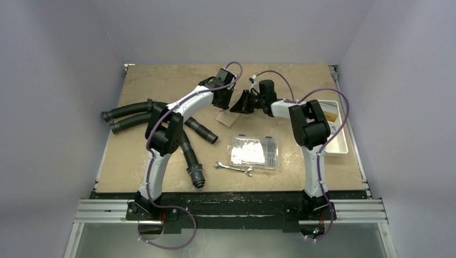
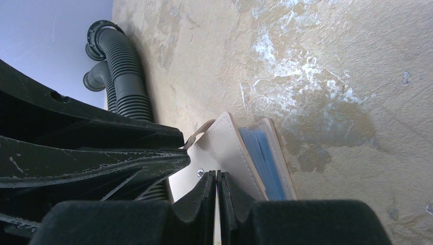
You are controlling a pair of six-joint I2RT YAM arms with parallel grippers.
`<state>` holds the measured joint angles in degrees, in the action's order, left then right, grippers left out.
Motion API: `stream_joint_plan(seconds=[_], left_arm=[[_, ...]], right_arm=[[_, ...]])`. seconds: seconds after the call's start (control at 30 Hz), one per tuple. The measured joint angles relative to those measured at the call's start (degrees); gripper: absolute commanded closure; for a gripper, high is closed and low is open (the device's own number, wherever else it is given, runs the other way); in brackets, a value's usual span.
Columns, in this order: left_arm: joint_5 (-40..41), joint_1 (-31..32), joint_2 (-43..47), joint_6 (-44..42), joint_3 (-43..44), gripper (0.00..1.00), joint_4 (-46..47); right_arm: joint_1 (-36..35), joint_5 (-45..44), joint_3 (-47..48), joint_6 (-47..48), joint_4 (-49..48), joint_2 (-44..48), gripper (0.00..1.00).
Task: Put the credit cards into the card holder
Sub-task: Close the card holder at the center of the board.
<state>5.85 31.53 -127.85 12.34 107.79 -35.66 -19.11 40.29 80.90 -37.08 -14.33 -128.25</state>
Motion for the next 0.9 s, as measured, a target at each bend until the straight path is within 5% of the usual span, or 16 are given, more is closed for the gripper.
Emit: stream_joint_plan(seconds=[0.27, 0.67, 0.9], left_arm=[[0.37, 0.00, -0.20, -0.07, 0.13, 0.75, -0.07], [1.05, 0.00, -0.20, -0.15, 0.17, 0.99, -0.07], [0.35, 0.00, -0.20, -0.94, 0.20, 1.00, -0.04]], right_arm=[[0.00, 0.04, 0.07, 0.00, 0.00, -0.07, 0.85], [0.00, 0.17, 0.11, 0.00, 0.02, -0.09, 0.85], [-0.39, 0.59, 1.03, 0.02, 0.00, -0.81, 0.86]])
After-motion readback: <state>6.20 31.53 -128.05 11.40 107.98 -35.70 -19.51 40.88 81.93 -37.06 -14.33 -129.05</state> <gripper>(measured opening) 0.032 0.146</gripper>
